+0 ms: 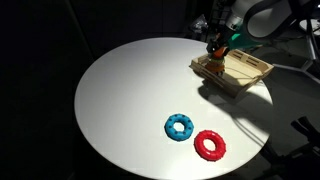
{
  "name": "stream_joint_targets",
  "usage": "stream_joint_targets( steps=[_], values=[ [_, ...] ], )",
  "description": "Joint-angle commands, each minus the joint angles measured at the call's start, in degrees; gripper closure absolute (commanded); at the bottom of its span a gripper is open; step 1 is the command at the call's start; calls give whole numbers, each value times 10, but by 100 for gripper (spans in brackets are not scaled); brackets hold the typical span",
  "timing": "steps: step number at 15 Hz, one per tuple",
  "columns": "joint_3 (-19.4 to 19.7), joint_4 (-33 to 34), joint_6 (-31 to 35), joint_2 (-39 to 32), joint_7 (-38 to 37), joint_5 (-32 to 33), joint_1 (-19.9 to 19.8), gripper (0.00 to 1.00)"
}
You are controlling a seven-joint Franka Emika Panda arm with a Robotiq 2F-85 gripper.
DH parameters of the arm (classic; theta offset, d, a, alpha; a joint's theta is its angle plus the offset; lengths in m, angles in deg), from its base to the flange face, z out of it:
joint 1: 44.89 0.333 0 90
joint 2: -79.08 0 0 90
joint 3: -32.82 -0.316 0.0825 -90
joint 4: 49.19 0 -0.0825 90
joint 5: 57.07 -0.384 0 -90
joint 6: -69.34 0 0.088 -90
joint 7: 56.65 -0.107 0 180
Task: Pick up the green ring from the ring holder and put it on the table
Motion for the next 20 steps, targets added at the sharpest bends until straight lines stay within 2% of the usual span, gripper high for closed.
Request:
stream_joint_targets(
  steps=[1,2,7,13,20],
  values=[
    [16,8,-9,-1,8,-7,15,47],
    [19,7,-9,1,7,-6,18,55],
    [27,4,-22,21,3,-2,32,56],
    [32,0,-45,82,-11,12,52,56],
    [-16,-14,-79,161,8,-6,29,56]
  ],
)
